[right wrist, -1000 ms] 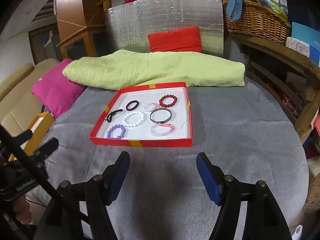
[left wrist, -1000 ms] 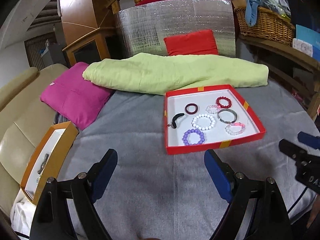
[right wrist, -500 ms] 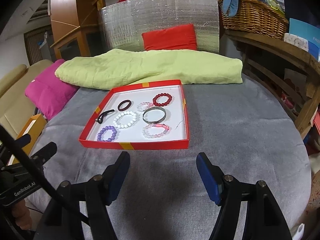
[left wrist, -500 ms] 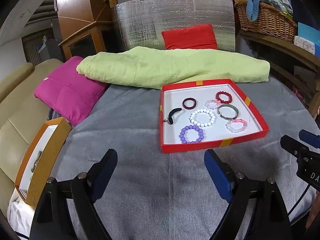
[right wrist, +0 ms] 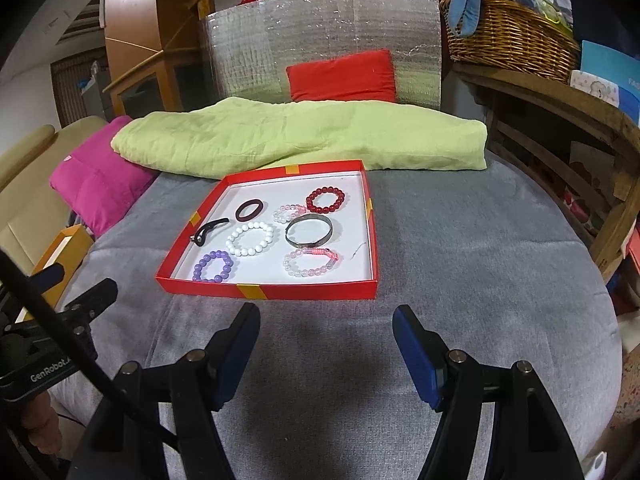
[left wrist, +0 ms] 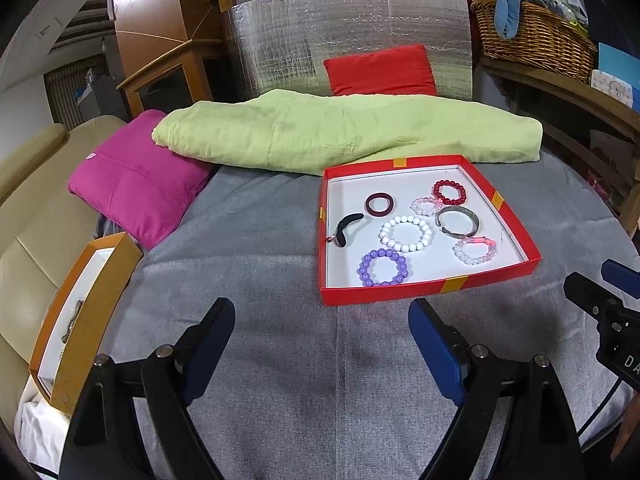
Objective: Organize jewelry
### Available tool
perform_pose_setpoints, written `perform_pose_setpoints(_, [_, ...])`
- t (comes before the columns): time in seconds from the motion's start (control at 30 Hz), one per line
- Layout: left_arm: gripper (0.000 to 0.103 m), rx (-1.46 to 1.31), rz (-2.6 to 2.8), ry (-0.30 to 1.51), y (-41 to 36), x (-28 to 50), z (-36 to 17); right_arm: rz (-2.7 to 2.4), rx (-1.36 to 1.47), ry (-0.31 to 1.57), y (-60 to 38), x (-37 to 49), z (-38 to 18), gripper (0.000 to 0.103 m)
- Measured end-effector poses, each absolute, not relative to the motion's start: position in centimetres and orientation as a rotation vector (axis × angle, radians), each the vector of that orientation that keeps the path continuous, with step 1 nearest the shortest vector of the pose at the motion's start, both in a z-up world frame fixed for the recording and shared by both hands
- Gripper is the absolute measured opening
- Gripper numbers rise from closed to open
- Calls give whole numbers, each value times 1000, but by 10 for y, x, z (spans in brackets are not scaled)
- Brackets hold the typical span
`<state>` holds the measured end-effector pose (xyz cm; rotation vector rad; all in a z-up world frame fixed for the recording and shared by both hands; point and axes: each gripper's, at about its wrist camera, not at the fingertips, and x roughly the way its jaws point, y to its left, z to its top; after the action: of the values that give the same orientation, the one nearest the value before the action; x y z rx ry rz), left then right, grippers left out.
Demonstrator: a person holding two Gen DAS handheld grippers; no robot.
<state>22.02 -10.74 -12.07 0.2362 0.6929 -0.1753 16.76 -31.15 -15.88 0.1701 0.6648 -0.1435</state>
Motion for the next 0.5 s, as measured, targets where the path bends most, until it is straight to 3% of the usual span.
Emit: perform_pose_setpoints(0.5, [89,238,-168,698,-107,222,-122,-139,168,665,-310,168,-159,72])
